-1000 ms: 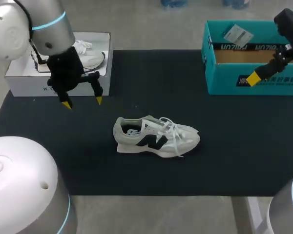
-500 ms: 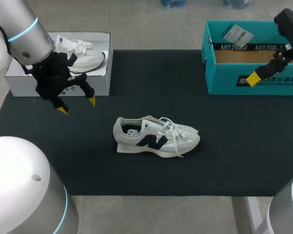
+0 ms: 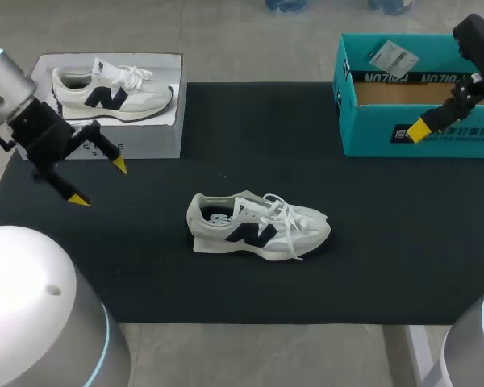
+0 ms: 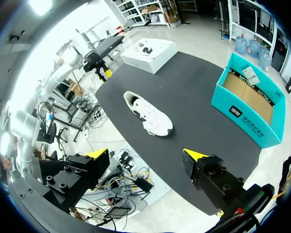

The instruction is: Take the shoe out of the shoebox, open the shoe tongue, remove and reinsert the insole, then place the shoe into the shoebox

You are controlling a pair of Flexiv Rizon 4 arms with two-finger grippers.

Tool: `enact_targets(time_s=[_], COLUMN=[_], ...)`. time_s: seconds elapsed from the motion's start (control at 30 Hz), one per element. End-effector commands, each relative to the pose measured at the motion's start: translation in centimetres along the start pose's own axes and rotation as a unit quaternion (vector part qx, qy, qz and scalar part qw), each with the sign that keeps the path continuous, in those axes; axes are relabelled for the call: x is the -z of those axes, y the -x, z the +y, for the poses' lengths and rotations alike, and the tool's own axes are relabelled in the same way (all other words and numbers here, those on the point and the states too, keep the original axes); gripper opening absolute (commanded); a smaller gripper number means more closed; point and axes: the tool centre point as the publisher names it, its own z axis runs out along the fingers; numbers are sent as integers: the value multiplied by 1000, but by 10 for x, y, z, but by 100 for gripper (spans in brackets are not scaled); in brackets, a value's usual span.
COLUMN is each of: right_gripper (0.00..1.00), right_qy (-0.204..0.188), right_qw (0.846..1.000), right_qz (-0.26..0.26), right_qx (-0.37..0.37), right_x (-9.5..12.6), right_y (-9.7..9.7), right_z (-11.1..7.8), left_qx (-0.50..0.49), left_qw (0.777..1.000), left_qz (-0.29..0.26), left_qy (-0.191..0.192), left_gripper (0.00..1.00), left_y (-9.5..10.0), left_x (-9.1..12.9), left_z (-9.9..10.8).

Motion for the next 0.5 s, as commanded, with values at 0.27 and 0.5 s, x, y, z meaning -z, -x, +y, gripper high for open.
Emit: enact_targets(time_s=[0.27,0.5], right_gripper=[100,100], right_qy=[-2,-2], right_qw=[1000,1000], right_qz=[0,0], right_qx=[0,0], right_x=[-1,-1], right_y=[1,1], right_z=[2,2], left_qx=[222,222], left_qw=[955,955], left_qz=[-166,-166], left_qy=[-106,-106], left_gripper=[100,100], left_y=[13,13], left_x=[-25,-25], left_z=[-23,-23])
